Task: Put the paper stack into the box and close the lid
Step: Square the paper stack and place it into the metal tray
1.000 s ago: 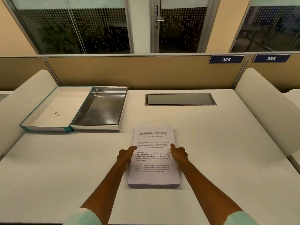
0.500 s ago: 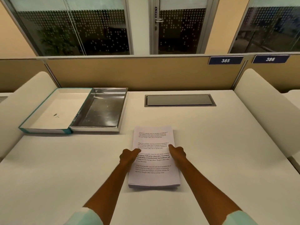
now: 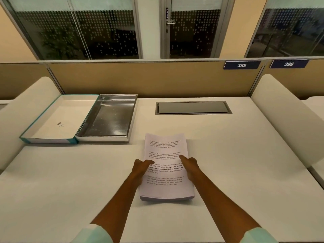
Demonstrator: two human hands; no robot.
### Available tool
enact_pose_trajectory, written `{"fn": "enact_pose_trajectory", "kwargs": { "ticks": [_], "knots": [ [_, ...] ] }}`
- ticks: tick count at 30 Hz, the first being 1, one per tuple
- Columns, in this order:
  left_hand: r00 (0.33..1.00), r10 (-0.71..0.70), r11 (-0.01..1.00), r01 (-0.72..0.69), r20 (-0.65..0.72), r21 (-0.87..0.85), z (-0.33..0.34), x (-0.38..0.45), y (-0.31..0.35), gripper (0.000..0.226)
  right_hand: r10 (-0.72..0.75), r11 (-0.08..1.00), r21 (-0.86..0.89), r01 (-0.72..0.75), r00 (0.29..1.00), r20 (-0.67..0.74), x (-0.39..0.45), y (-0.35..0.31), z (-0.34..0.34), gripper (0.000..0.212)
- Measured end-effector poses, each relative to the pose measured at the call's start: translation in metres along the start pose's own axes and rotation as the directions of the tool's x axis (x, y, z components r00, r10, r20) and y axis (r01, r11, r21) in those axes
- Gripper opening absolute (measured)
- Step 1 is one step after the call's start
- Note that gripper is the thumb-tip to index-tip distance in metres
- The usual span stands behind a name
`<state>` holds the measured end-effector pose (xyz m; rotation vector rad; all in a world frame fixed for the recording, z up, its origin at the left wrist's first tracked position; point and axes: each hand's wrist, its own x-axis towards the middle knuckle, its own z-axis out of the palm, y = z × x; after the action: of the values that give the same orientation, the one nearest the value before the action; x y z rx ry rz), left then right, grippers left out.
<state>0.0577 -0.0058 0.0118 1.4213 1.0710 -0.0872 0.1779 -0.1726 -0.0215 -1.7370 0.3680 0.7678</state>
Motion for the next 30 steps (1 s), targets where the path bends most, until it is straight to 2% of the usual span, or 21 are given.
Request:
{"fn": "enact_pose_trajectory", "kwargs": {
  "ticks": [2, 6, 9, 12, 16, 22, 28, 30],
  "knots": [
    [1.000, 0.019, 1.000, -0.019, -0.002, 0.015, -0.001, 0.003, -0.002, 0.050, -0.010, 1.000, -0.006, 0.010, 1.000, 0.008, 0.002, 0.003, -0.002, 0.064],
    [0.999, 0.030, 0.999, -0.031, 0.026, 0.026, -0.005, 0.005, -0.002, 0.042, -0.011, 0.999, -0.042, 0.012, 1.000, 0.014, -0.016, -0.003, -0.005, 0.029],
    [0.998, 0.016, 0.999, -0.019, 0.054, 0.044, -0.011, 0.007, -0.005, 0.037, -0.035, 0.996, -0.085, 0.034, 0.999, -0.005, -0.019, -0.002, -0.008, 0.015],
    [0.998, 0.051, 0.997, -0.054, 0.041, 0.061, -0.015, 0.012, -0.012, 0.032, -0.050, 0.991, -0.128, 0.046, 0.998, -0.030, -0.023, -0.001, -0.008, 0.016],
    [0.993, 0.090, 0.990, -0.081, -0.076, 0.119, -0.014, 0.017, -0.021, 0.030, -0.044, 0.986, -0.165, 0.035, 0.998, -0.051, -0.023, -0.002, -0.010, 0.018],
    [0.985, 0.067, 0.991, -0.047, -0.157, 0.122, -0.013, 0.019, -0.025, 0.056, 0.015, 0.976, -0.216, -0.016, 1.000, -0.008, -0.005, 0.002, -0.020, 0.029],
    [0.994, -0.031, 0.995, 0.041, -0.102, 0.094, -0.013, 0.022, -0.026, 0.036, 0.020, 0.995, -0.103, -0.016, 0.999, 0.031, -0.021, 0.000, -0.028, 0.007],
    [0.995, -0.048, 0.996, 0.055, -0.092, 0.075, -0.013, 0.021, -0.028, 0.032, 0.014, 0.998, -0.063, -0.011, 0.999, 0.039, -0.018, 0.004, -0.031, 0.010]
  ]
}}
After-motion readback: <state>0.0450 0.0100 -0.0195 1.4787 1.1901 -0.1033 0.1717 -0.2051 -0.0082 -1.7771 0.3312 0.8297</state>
